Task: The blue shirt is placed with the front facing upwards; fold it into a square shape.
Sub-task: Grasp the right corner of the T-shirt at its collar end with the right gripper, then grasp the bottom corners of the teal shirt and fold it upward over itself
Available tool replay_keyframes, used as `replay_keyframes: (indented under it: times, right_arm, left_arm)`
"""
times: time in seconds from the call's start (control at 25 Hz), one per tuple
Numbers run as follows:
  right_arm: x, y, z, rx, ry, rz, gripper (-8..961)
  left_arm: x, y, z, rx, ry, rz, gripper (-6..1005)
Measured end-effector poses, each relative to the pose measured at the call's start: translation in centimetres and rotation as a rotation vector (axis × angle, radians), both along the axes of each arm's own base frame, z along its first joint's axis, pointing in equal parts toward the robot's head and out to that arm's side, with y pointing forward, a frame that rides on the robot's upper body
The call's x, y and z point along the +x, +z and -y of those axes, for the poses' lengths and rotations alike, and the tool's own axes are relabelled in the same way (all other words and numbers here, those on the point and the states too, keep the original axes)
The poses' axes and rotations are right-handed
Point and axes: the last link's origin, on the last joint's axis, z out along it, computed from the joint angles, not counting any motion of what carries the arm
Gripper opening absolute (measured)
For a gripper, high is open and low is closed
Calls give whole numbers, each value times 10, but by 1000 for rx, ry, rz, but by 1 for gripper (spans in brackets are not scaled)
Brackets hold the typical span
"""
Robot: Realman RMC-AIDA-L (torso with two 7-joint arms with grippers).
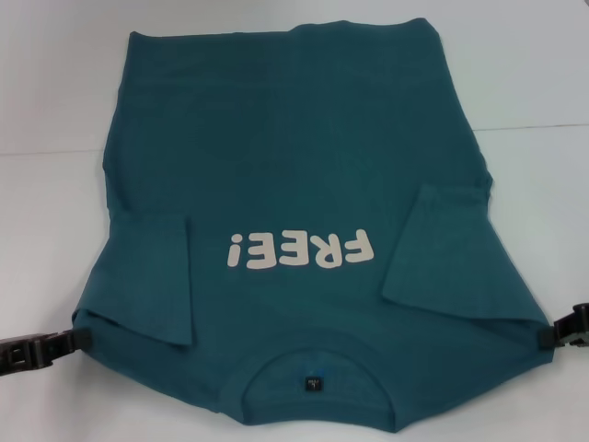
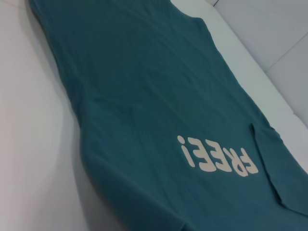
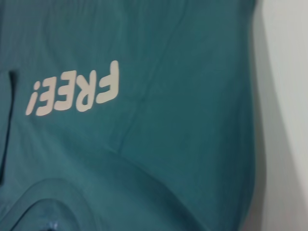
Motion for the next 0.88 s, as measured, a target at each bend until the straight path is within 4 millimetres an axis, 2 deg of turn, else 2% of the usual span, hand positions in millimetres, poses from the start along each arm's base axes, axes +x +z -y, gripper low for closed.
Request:
replay_keyframes:
  times: [0.4, 0.88]
  right_arm:
    - [-7, 3, 20, -29, 12, -48, 26]
    - [-2, 4, 51, -53, -20, -94, 27]
  left_arm:
    - [6, 10, 9, -22, -28, 32, 30]
    - [-5, 16, 37, -24, 12, 94, 31]
